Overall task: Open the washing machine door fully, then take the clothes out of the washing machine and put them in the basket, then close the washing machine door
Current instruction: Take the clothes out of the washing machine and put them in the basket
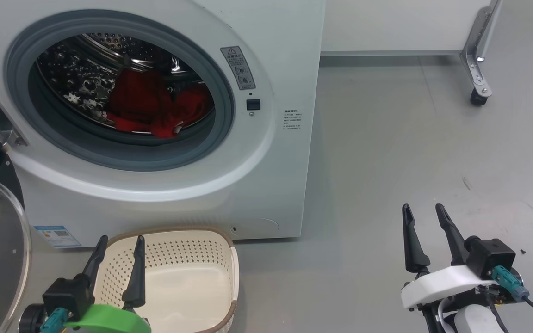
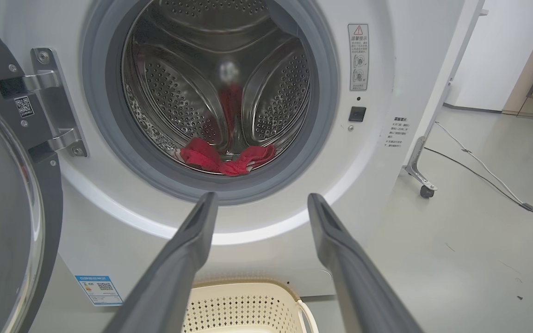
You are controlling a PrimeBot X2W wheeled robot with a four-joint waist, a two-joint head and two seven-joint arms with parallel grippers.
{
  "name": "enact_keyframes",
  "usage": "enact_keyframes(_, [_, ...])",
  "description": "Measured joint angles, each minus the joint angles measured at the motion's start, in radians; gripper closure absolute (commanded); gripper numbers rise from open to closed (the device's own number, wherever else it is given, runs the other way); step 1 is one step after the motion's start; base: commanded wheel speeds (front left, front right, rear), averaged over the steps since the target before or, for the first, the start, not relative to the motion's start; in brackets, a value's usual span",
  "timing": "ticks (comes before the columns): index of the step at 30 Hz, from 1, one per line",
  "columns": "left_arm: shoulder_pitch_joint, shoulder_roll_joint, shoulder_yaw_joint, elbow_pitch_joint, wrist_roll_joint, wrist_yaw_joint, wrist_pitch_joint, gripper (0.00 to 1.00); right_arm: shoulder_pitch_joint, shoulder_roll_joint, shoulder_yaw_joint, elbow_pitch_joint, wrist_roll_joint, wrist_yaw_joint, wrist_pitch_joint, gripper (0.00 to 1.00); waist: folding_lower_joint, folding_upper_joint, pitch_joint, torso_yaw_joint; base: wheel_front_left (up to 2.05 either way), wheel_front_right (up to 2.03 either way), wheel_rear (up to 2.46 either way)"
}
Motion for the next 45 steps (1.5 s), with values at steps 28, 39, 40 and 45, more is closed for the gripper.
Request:
enact_keyframes(28, [-0.212, 0.094, 0.102, -0.044, 0.017, 0.053, 0.121, 0.00, -0.035, 0.002, 0.055, -0.083, -0.042, -0.001, 0.007, 0.00, 0.0001, 0.0000, 0.275, -0.076, 0.00, 0.00, 0.00])
enact_keyframes(39, [-0.519, 0.190, 0.192, 0.004, -0.004, 0.097, 0.291, 0.00, -0.099, 0.003, 0.089, -0.111, -0.042, -0.001, 0.007, 0.00, 0.0000, 0.0000, 0.428, -0.142, 0.00, 0.00, 0.00])
enact_keyframes(40, [-0.548, 0.196, 0.200, 0.011, -0.011, 0.101, 0.309, 0.00, -0.108, 0.003, 0.091, -0.113, -0.042, -0.001, 0.007, 0.00, 0.0000, 0.0000, 0.442, -0.148, 0.00, 0.00, 0.00])
enact_keyframes(45, [-0.702, 0.244, 0.192, 0.062, 0.004, 0.106, 0.400, 0.00, -0.153, 0.003, 0.103, -0.124, -0.041, -0.001, 0.007, 0.00, 0.0001, 0.0000, 0.527, -0.183, 0.00, 0.00, 0.00])
